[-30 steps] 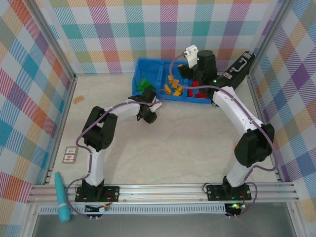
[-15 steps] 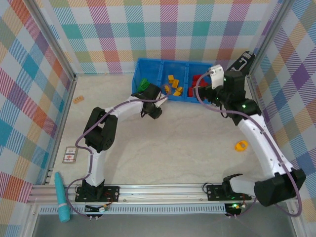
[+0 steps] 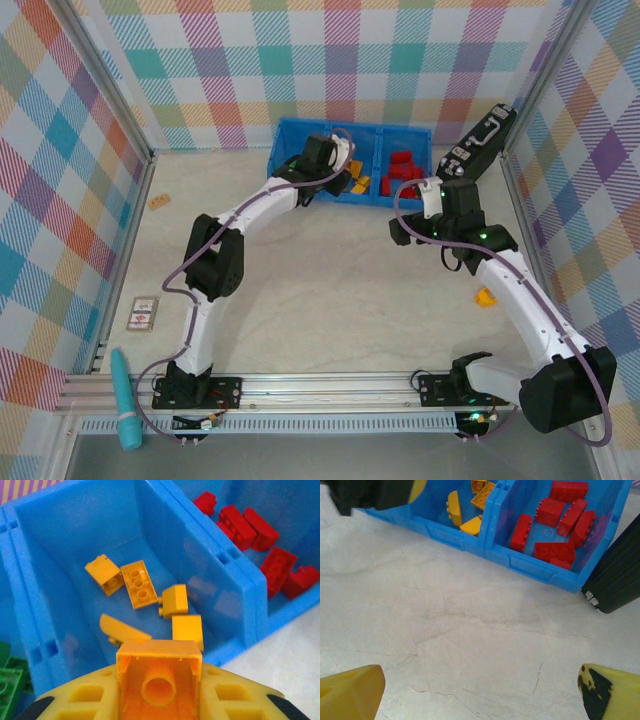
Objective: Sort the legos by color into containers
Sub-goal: Place the lego in the container.
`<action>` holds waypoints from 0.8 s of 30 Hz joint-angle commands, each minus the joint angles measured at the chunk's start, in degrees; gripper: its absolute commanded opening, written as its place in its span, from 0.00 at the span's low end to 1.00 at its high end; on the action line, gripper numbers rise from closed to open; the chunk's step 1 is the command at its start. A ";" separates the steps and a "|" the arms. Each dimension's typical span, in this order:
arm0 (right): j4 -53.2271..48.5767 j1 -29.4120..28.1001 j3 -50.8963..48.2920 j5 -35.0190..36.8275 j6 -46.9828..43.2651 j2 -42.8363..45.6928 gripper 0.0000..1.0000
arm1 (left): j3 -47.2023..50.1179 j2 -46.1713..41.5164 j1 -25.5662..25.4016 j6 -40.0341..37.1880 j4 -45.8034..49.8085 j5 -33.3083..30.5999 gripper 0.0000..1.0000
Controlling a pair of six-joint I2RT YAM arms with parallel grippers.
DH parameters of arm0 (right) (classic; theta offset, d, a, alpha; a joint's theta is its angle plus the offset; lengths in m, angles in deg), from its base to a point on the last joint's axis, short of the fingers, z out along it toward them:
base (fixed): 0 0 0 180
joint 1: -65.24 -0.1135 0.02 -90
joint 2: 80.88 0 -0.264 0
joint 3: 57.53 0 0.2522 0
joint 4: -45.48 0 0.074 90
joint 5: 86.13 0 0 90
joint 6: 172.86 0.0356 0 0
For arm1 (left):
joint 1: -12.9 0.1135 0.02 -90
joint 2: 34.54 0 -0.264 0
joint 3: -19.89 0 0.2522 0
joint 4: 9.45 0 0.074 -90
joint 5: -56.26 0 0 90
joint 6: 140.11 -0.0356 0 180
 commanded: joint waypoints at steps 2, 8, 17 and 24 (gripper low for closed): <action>1.40 -0.07 -0.86 -1.52 1.80 0.06 0.99 | -6.24 5.91 -0.22 3.57 -5.97 -0.22 0.26; 0.64 -0.03 -1.66 -0.82 2.01 1.06 0.99 | -13.37 12.47 -0.14 5.64 -6.66 -1.01 0.44; 1.98 0.06 -2.87 0.55 1.79 1.16 0.99 | -8.83 5.59 -0.13 3.02 -8.49 -2.92 0.58; 12.03 0.98 -8.46 2.91 6.14 1.65 0.99 | 16.99 -17.36 0.32 -0.78 -22.78 -9.55 0.75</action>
